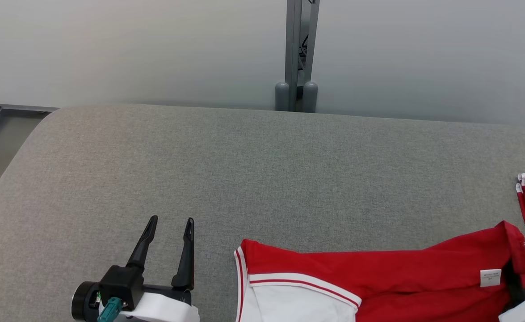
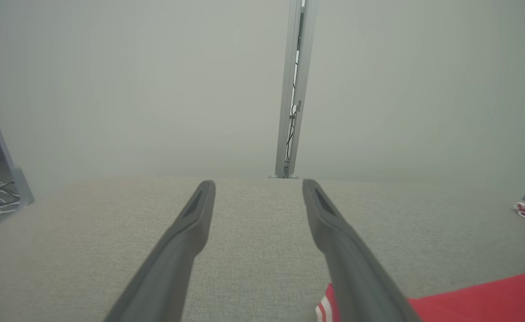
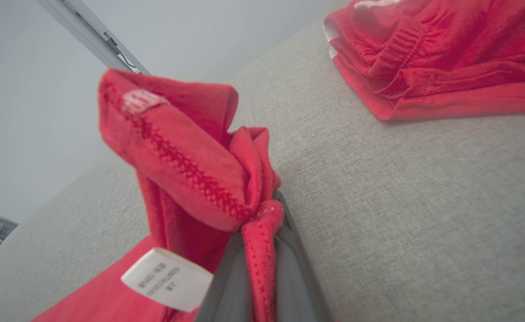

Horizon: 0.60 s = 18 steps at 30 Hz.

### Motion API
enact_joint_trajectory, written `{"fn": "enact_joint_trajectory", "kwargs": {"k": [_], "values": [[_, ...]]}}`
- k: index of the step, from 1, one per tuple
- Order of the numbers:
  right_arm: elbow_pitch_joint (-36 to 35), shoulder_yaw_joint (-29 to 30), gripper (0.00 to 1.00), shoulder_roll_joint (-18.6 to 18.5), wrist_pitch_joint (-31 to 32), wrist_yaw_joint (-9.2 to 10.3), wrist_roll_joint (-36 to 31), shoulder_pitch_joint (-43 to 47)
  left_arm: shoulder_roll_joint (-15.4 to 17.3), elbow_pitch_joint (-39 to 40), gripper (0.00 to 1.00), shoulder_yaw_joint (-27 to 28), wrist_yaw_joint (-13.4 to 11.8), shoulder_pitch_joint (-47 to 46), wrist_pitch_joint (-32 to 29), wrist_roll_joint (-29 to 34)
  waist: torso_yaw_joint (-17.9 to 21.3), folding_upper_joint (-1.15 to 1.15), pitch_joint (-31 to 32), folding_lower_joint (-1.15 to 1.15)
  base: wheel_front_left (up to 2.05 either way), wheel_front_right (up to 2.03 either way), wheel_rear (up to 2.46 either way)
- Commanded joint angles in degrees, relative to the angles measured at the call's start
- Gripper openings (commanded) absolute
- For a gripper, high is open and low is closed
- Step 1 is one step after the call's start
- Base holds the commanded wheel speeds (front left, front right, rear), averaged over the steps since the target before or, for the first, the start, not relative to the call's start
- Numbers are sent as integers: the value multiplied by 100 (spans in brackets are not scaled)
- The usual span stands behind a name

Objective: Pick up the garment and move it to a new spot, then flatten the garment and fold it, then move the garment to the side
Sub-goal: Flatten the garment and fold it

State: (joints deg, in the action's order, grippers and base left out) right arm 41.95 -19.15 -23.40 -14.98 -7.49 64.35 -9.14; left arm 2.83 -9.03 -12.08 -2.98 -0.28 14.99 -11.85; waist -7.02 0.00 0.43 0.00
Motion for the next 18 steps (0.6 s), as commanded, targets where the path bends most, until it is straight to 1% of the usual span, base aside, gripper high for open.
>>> {"fn": "enact_joint_trajectory", "kwargs": {"k": [1, 5, 8, 11, 14, 18], "values": [[15, 28, 0, -55, -32, -1, -22, -73, 17, -2, 100, 29, 26, -8, 17, -29, -1, 0, 6, 0, 0, 0, 0], [-253, -16, 0, -176, -31, -1, -146, -30, 17, -25, 100, 56, 40, 13, 17, -50, 3, 0, 51, 0, 0, 0, 0], [-584, -94, 0, -198, -31, -1, -86, 130, 18, -21, 100, 79, 70, 25, 17, -93, 8, 0, 91, 0, 0, 0, 0], [-975, -311, 0, -252, -30, -2, -32, 271, 16, -19, 100, 112, 86, 41, 17, -139, 26, 0, 113, 0, 0, 0, 0], [-1405, -559, 0, -297, -30, -2, 169, 395, 23, 20, 100, 214, 64, 47, 17, -321, 52, 0, 127, 0, 0, 0, 0], [-1976, -872, 0, -355, 35, -2, 523, 504, 20, 44, 100, 313, 85, 16, 17, -396, 74, 0, 150, 0, 0, 0, 0]]}}
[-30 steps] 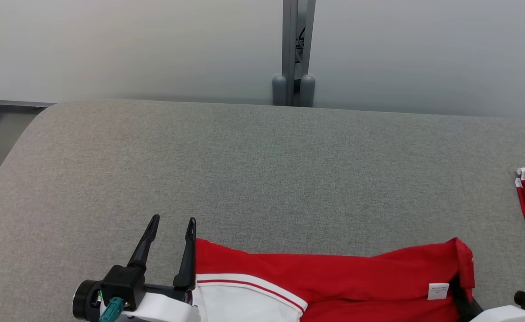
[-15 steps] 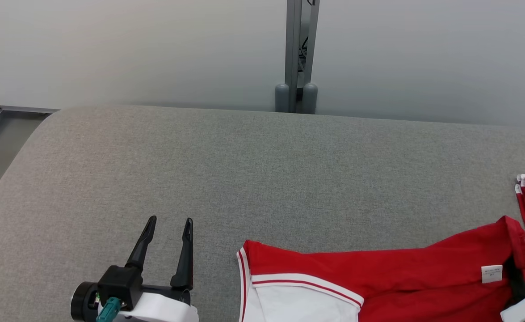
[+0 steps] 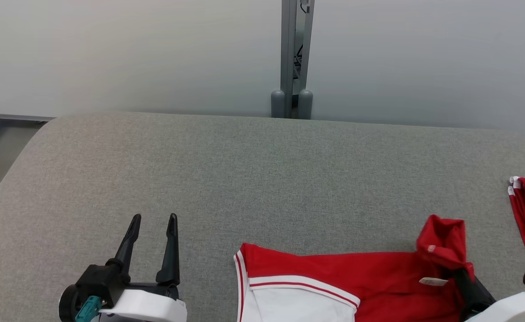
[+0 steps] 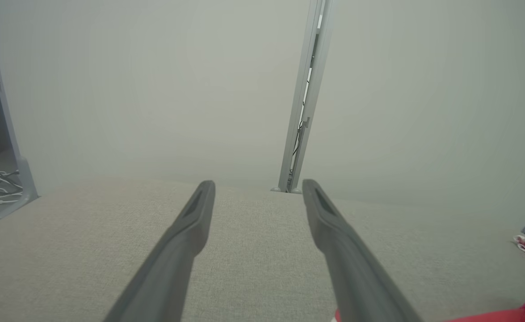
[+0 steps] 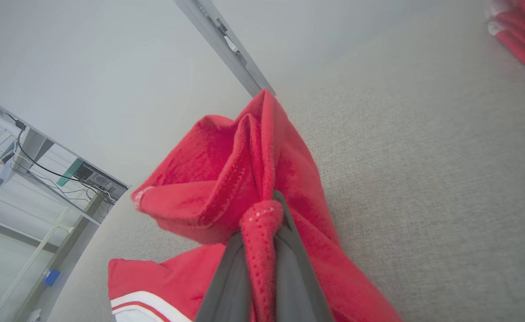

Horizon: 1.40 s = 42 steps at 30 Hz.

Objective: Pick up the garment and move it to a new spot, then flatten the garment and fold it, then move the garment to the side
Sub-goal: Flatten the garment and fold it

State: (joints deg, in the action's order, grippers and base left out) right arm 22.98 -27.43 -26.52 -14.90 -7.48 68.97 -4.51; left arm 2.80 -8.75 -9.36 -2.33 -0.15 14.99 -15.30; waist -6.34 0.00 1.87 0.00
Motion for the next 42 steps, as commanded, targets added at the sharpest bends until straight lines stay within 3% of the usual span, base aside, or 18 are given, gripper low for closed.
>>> {"fn": "enact_joint_trajectory", "kwargs": {"k": [1, 5, 12, 18, 24, 30, 42], "values": [[-215, -117, 0, -39, 58, -3, 153, 57, 23, 20, 100, 64, 27, 0, 17, -66, 11, 0, 15, 0, 0, 0, 0], [-676, -398, 0, 12, 246, -3, 508, 135, 21, 11, 100, 139, 43, -12, 17, -134, 18, 0, 49, 0, 0, 0, 0], [-1318, -633, 0, 440, 570, -3, 1280, 77, 20, 23, 100, 226, 42, -9, 17, -330, -26, 0, 52, 0, 0, 0, 0], [-1422, -605, 0, 1015, 687, -4, 1952, 9, 20, 28, 100, 245, 28, -22, 17, -453, -193, 0, 17, 0, 0, 0, 0], [-1148, -745, 0, 1533, 732, -4, 2136, -175, 23, 152, 100, 223, 52, -77, 17, -487, -475, 0, -33, 0, 0, 0, 0], [-880, -884, 0, 1776, 763, -6, 2068, -316, 23, 275, 100, 188, 21, -78, 17, -535, -785, 0, -83, 0, 0, 0, 0], [0, -1009, 0, 1979, 552, -8, 1808, -611, 22, 350, 100, -32, -75, -76, 17, -649, -1402, 0, -398, 0, 0, 0, 0]]}}
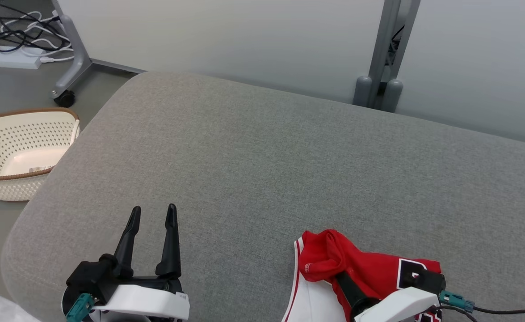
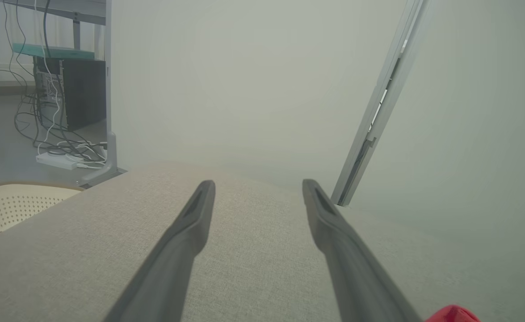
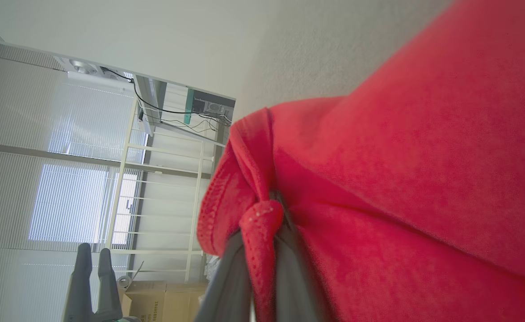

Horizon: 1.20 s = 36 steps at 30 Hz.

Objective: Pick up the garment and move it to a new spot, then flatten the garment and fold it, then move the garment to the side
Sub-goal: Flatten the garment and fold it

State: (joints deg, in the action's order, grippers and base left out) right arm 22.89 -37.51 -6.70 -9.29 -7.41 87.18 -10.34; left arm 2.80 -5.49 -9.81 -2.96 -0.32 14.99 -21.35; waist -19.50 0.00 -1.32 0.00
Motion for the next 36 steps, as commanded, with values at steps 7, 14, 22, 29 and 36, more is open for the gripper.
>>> {"fn": "enact_joint_trajectory", "kwargs": {"k": [7, 14, 22, 29, 36], "values": [[333, -87, 100, 15, 29, -15, -42, -163, 21, 62, 100, -64, -110, -55, 17, -98, -250, 0, -197, 0, 0, 0, 0], [350, -139, 100, -34, 22, -15, -123, -238, 20, 24, 100, -109, -175, -96, 17, -147, -195, 0, -177, 0, 0, 0, 0], [538, -548, 100, -189, 95, -14, -581, -316, 23, -144, 100, -24, -53, -72, 17, -54, 7, 0, 170, 0, 0, 0, 0], [781, -789, 100, -109, 175, -14, -843, -453, 23, -249, 100, 123, 92, -35, 17, -32, 172, 0, 480, 0, 0, 0, 0], [675, -739, 100, -54, 219, -14, -964, -645, 22, -332, 100, 324, 214, 105, 17, -15, 369, 0, 744, 0, 0, 0, 0]]}}
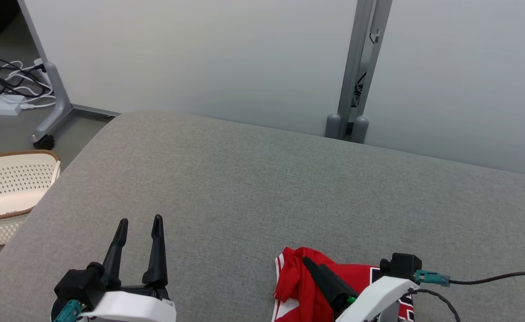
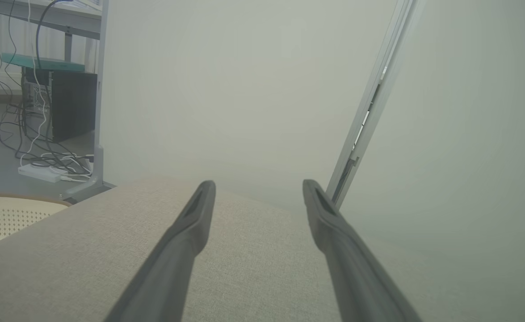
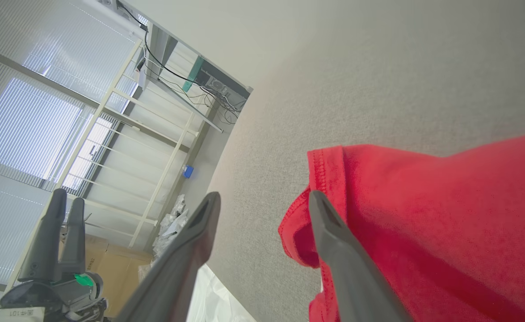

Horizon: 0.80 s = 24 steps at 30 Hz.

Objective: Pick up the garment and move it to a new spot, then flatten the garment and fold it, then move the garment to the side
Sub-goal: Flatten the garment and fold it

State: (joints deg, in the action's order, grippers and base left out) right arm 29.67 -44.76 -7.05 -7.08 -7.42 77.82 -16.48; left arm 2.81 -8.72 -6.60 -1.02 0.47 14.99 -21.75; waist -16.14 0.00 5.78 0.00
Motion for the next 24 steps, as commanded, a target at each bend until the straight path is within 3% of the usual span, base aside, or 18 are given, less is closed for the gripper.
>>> {"fn": "enact_joint_trajectory", "kwargs": {"k": [1, 9, 12, 17, 22, 24], "values": [[-38, 44, 100, -54, -31, -13, -43, -61, 20, -6, 100, 24, 35, 23, 17, 16, 68, 0, 52, 0, 0, 0, 0], [-307, 555, 100, -738, -420, -13, -591, -257, 20, 60, 100, 39, 70, 28, 17, -63, 406, 0, 101, 0, 0, 0, 0], [-357, 780, 100, -1187, -649, -13, -1238, -325, 21, 105, 100, -2, 56, 20, 17, -73, 533, 0, 82, 0, 0, 0, 0], [-383, 1470, 100, -1636, -817, -13, -2434, -115, 22, 189, 100, -73, -7, -26, 17, -97, 724, 0, 5, 0, 0, 0, 0], [-671, 2641, 100, -1588, -816, -13, -3984, 389, 24, 218, 100, -193, -34, -48, 17, -97, 894, 0, -92, 0, 0, 0, 0], [-857, 3122, 100, -1350, -817, -13, -4415, 714, 21, 227, 100, -236, -58, -53, 17, -108, 942, 0, -126, 0, 0, 0, 0]]}}
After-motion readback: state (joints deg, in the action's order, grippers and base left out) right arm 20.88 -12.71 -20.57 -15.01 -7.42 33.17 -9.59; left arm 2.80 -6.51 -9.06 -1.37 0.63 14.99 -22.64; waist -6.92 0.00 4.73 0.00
